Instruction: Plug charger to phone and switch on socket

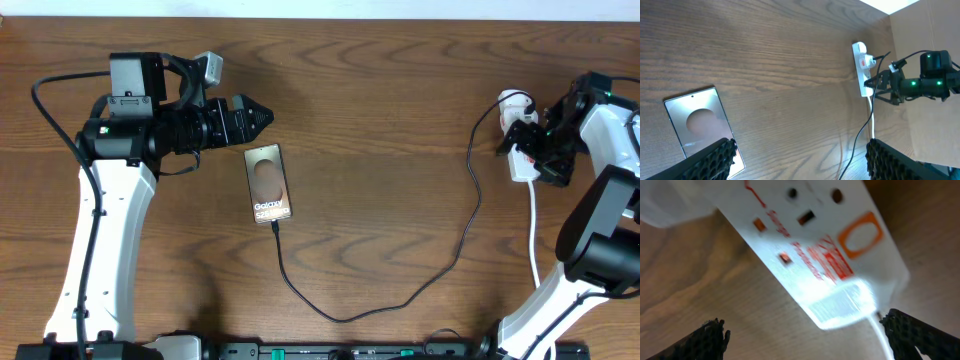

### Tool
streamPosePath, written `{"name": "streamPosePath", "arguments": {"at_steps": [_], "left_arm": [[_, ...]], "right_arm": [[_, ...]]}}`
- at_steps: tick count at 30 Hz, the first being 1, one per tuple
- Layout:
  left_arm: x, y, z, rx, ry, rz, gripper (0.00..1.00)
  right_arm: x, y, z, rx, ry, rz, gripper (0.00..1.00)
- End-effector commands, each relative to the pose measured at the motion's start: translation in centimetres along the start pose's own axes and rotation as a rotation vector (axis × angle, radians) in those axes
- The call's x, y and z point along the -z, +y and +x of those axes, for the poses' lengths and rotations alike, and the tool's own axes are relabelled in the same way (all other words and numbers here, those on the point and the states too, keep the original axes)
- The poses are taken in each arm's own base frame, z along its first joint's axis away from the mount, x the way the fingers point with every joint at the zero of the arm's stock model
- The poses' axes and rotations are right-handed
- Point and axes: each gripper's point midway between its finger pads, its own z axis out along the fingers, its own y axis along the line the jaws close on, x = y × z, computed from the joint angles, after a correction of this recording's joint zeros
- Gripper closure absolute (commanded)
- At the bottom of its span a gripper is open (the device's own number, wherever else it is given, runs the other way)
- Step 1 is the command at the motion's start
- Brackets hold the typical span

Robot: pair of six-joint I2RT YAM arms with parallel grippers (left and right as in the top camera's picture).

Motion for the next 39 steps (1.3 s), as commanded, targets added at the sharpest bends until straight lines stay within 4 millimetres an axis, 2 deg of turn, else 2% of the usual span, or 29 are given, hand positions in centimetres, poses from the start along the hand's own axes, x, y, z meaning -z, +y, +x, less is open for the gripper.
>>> {"name": "streamPosePath", "arguments": {"at_steps": [1,9,14,21,25,39], "left_arm": [[0.3,-0.2,-0.2,-0.03,-0.009,-0.007,0.15],[0.3,-0.1,-0.2,-0.03,-0.009,-0.007,0.15],[0.3,-0.1,-0.2,-0.03,-0.009,-0.007,0.14],[0.3,-0.1,-0.2,-0.03,-0.009,-0.007,0.15],[0.3,-0.1,-0.2,-0.03,-0.009,-0.007,0.15],[0.3,-0.1,-0.2,-0.03,-0.009,-0.007,0.15]], "right_arm": [[3.1,-0.7,-0.4,-0.038,-0.081,0.041,0.01],[10.4,-2.2,0.3,-0.084,-0.245,0.138,0.01],[15.2,-2.4,1.9,-0.092,-0.343,0.149,0.01],[19.9,-1.9,3.5,-0.085,-0.465,0.111,0.01],[21.0,-1.8,3.8,-0.083,-0.498,0.101,0.01],[21.0,-1.8,3.8,-0.083,-0.497,0.101,0.01]]}}
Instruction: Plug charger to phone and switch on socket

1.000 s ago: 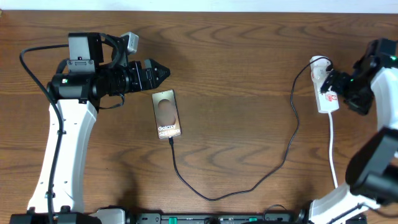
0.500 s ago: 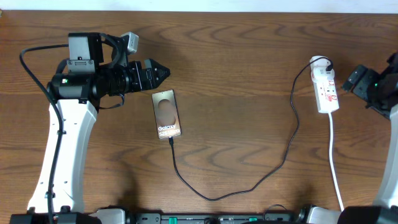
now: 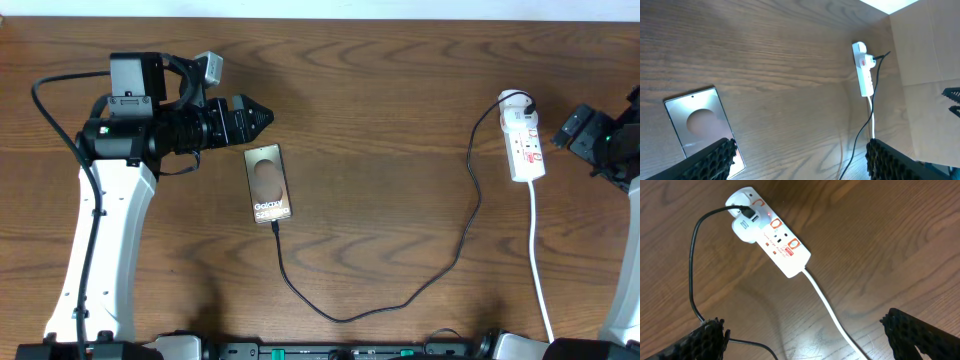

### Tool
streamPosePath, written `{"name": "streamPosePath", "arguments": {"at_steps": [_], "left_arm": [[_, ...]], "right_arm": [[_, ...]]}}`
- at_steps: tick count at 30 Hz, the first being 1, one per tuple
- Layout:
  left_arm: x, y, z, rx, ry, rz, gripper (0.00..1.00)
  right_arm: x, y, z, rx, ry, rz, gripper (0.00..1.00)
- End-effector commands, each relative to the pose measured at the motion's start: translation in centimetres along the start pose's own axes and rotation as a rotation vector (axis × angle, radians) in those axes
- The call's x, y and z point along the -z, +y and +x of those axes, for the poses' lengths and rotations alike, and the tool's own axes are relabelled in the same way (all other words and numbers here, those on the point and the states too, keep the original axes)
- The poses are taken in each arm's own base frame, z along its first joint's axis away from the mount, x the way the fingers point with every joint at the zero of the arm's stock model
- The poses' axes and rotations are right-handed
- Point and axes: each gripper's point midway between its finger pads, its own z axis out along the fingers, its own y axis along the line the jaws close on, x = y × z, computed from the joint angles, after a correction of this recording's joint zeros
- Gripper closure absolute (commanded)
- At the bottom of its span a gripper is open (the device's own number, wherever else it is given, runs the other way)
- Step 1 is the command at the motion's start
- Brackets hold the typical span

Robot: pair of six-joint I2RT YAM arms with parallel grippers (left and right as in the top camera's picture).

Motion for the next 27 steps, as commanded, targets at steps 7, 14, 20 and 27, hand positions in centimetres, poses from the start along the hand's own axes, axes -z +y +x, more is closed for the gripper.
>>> {"name": "streamPosePath", "arguments": {"at_steps": [7,14,20,27], "left_arm": [[0.3,-0.1,-0.2,-0.027,-0.009,-0.007,0.15],[0.5,1.8,-0.4,-0.02,-0.027,-0.114,0.15],[1.8,6.0,2.4,0.042,0.042,-0.383,0.15],[4.6,6.7,5.0,-0.061,-0.049,-0.571,0.15]], "right_arm": [[0.2,-0.3,-0.1,-0.017,-0.007,0.013,0.01],[0.2,-0.3,-0.1,-0.017,-0.007,0.013,0.01],[0.2,-0.3,-0.1,-0.017,-0.007,0.013,0.01],[0.2,-0.3,-0.1,-0.017,-0.007,0.013,0.01]]}}
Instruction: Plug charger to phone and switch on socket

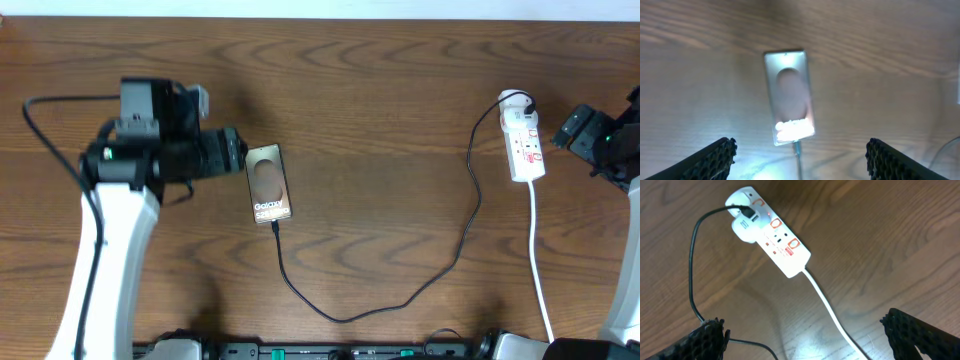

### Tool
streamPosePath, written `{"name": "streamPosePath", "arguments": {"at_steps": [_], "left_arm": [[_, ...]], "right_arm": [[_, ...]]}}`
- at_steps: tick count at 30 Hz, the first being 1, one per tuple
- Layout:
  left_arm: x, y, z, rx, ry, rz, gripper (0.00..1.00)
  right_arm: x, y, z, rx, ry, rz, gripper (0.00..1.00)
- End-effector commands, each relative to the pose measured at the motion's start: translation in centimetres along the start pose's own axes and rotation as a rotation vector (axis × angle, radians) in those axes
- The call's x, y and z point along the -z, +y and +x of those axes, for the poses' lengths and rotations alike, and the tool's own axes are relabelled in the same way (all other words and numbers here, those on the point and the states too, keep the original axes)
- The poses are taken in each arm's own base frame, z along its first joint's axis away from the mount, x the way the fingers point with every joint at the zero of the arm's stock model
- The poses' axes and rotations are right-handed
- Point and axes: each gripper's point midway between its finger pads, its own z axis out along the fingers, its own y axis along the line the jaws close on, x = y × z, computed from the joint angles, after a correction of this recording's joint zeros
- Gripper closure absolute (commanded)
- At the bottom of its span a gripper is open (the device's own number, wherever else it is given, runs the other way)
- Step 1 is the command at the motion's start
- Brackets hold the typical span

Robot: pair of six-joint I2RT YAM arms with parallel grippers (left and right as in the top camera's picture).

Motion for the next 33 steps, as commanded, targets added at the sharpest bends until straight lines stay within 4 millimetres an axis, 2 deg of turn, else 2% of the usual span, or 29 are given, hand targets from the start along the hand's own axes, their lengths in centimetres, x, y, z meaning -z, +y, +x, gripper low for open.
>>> {"name": "streamPosePath", "arguments": {"at_steps": [1,6,13,18,21,26,29,33], "left_arm": [[2.1,1.5,0.9,-0.083,-0.139,-0.143,0.15],[3.4,1.8,2.1,-0.129,-0.355,-0.127,0.15],[5.6,1.3,2.4,-0.303,-0.788,-0.062,0.15],[6.8,1.2,3.2,-0.427,-1.033,-0.064,0.14],[6.5,0.8,4.3,-0.544,-1.107,-0.063,0.15],[4.8,0.7,6.4,-0.721,-1.141,-0.066,0.14],[3.9,1.6,7.0,-0.718,-1.152,-0.08,0.14],[2.4,2.9,7.7,-0.685,-1.072,-0.108,0.14]], "right_arm": [[0.2,-0.3,-0.1,-0.017,-0.008,0.012,0.01],[0.2,-0.3,-0.1,-0.017,-0.008,0.012,0.01],[0.2,-0.3,-0.1,-0.017,-0.008,0.012,0.01],[0.2,-0.3,-0.1,-0.017,-0.008,0.012,0.01],[0.2,-0.3,-0.1,-0.017,-0.008,0.012,0.01],[0.2,-0.3,-0.1,-0.017,-0.008,0.012,0.01],[0.2,-0.3,-0.1,-0.017,-0.008,0.012,0.01],[0.2,-0.3,-0.1,-0.017,-0.008,0.012,0.01]]}}
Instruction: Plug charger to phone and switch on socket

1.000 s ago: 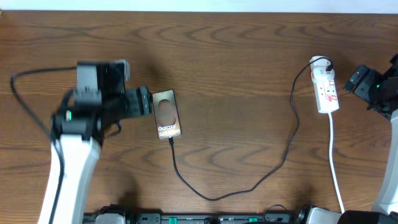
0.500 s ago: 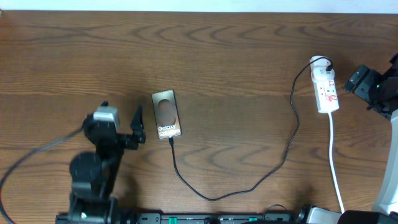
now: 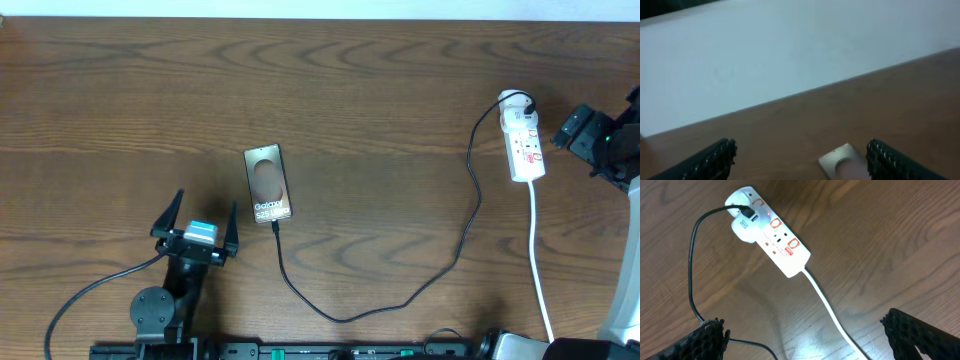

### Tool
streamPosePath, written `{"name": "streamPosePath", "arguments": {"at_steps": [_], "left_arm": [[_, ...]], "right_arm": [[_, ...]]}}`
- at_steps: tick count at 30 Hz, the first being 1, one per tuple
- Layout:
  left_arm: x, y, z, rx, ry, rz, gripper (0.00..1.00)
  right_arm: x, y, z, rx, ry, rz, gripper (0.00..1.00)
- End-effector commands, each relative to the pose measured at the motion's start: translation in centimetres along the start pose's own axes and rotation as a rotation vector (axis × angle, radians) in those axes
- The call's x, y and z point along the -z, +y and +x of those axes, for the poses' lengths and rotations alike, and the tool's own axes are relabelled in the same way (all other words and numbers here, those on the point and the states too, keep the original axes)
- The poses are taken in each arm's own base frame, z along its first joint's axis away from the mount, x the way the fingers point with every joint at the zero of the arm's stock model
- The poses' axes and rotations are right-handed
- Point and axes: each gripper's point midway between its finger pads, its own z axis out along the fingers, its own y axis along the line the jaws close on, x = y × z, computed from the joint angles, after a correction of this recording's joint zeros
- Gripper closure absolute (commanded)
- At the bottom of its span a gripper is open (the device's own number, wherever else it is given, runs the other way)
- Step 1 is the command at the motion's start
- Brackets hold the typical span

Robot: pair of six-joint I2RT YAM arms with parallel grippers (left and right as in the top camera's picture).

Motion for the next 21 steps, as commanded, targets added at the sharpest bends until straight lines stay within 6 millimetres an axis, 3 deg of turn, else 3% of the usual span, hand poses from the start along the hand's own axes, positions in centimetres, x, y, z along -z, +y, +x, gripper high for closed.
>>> {"name": "streamPosePath", "arguments": {"at_steps": [1,5,10,21], "left_arm": [[0.2,-0.1,1.0,-0.029,0.037,0.004,0.15],[0.5,-0.3,4.4,0.005,0.176,0.0,0.14],[0.6,1.0,4.7,0.116,0.194,-0.088,0.14],[0.6,1.0,4.7,0.119,0.192,-0.087,0.15]], "right_arm": [[0.2,-0.3,-0.2,-0.017,-0.01,0.011,0.01],[0.2,-0.3,-0.2,-0.017,-0.01,0.011,0.01],[0.2,-0.3,-0.2,-0.017,-0.01,0.011,0.01],[0.2,-0.3,-0.2,-0.017,-0.01,0.011,0.01]]}}
